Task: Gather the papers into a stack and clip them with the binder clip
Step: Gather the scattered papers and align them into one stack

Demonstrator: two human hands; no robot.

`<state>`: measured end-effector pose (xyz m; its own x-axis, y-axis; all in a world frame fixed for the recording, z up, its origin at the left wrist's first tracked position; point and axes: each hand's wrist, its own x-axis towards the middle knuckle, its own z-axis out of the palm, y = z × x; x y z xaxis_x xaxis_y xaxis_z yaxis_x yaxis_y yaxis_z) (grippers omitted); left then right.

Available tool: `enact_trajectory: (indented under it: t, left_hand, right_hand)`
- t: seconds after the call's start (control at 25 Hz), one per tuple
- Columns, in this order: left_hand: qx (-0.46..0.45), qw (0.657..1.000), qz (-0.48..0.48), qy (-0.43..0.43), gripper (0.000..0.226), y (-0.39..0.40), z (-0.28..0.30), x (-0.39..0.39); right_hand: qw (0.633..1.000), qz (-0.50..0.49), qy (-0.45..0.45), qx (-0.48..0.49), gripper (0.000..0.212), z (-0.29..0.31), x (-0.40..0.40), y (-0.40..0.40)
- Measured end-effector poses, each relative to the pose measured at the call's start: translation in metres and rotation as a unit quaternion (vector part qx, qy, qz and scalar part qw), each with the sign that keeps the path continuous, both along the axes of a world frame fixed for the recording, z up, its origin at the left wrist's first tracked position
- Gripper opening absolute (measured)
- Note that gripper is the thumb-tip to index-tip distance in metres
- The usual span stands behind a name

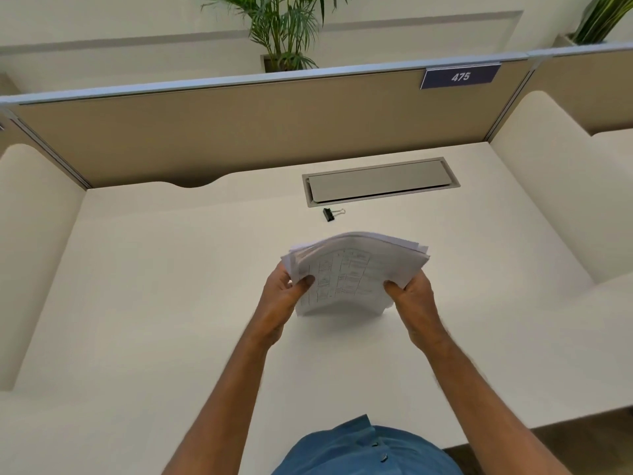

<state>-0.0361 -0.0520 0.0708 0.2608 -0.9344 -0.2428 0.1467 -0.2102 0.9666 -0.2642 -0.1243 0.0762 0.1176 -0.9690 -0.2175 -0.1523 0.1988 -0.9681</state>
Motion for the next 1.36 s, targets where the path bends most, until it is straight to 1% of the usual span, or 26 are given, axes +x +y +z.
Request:
enact_trajectory:
  t: [0.08,0.12,0.24,0.36,0.44,0.52,0.56,0.64,0.68,0.72,0.8,0.84,0.96,1.0,1.08,1.12,1.16,1.2,1.32,1.36]
  left_hand:
    - [0.003,1.000,-0.005,-0.001,0.036,0.003,-0.003,-0.008]
    - [0.000,1.000,0.005,-0.002,0.036,0.002,-0.004,-0.011]
    - [-0.024,0.998,0.050,-0.005,0.033,-0.002,-0.002,-0.013]
    - [-0.062,0.996,0.061,-0.027,0.035,-0.004,0.010,-0.016]
    - [-0.091,0.994,0.066,-0.010,0.041,-0.007,0.020,-0.019]
    - [-0.119,0.989,0.086,0.005,0.047,-0.010,0.026,-0.021]
    - [-0.128,0.987,0.100,0.004,0.049,-0.012,0.028,-0.022]
    - [-0.129,0.984,0.125,-0.003,0.053,-0.015,0.028,-0.025]
    - [-0.123,0.983,0.137,-0.010,0.050,-0.016,0.029,-0.027]
    - [-0.117,0.982,0.148,-0.015,0.046,-0.017,0.029,-0.029]
    - [-0.112,0.981,0.158,-0.019,0.036,-0.019,0.029,-0.030]
    - [-0.114,0.981,0.153,-0.022,0.033,-0.020,0.029,-0.030]
    - [-0.123,0.984,0.126,-0.025,0.030,-0.020,0.034,-0.030]
    - [-0.123,0.985,0.121,-0.024,0.031,-0.020,0.034,-0.029]
    - [-0.129,0.985,0.109,-0.021,0.037,-0.019,0.035,-0.027]
    - [-0.135,0.986,0.099,-0.020,0.040,-0.018,0.035,-0.025]
    - [-0.134,0.987,0.086,-0.020,0.042,-0.017,0.034,-0.023]
    - [-0.124,0.989,0.073,-0.019,0.038,-0.016,0.033,-0.021]
    - [-0.080,0.996,0.048,-0.001,0.011,-0.014,0.031,-0.022]
    - [-0.073,0.996,0.045,0.001,0.009,-0.014,0.031,-0.023]
  right_hand:
    - [1.000,-0.006,-0.003,0.006,0.046,-0.003,0.004,0.005]
    - [1.000,-0.017,-0.010,0.001,0.045,-0.002,0.006,0.007]
    - [0.996,-0.050,-0.064,-0.023,0.035,0.010,0.009,0.008]
    - [0.990,-0.037,-0.121,-0.061,0.028,0.027,0.011,0.009]
    - [0.985,-0.045,-0.145,-0.082,0.025,0.037,0.016,0.009]
    - [0.980,-0.081,-0.162,-0.085,0.021,0.045,0.024,0.008]
    - [0.977,-0.104,-0.167,-0.078,0.021,0.048,0.027,0.007]
    - [0.974,-0.140,-0.167,-0.059,0.031,0.049,0.032,0.004]
    - [0.974,-0.151,-0.163,-0.053,0.031,0.048,0.033,0.003]
    - [0.973,-0.157,-0.164,-0.051,0.026,0.048,0.033,0.002]
    - [0.970,-0.161,-0.175,-0.057,0.012,0.046,0.032,0.000]
    - [0.969,-0.158,-0.178,-0.062,0.009,0.046,0.032,0.000]
    - [0.972,-0.155,-0.163,-0.063,0.014,0.041,0.030,0.001]
    - [0.974,-0.153,-0.156,-0.060,0.018,0.040,0.030,0.001]
    - [0.979,-0.134,-0.141,-0.067,0.033,0.036,0.025,-0.001]
    - [0.982,-0.113,-0.130,-0.075,0.039,0.034,0.022,-0.002]
    - [0.986,-0.088,-0.121,-0.078,0.041,0.034,0.018,-0.004]
    - [0.988,-0.067,-0.116,-0.072,0.037,0.033,0.015,-0.005]
    - [0.991,-0.030,-0.125,-0.035,0.017,0.036,0.012,-0.006]
    - [0.992,-0.014,-0.122,-0.031,0.013,0.036,0.012,-0.007]
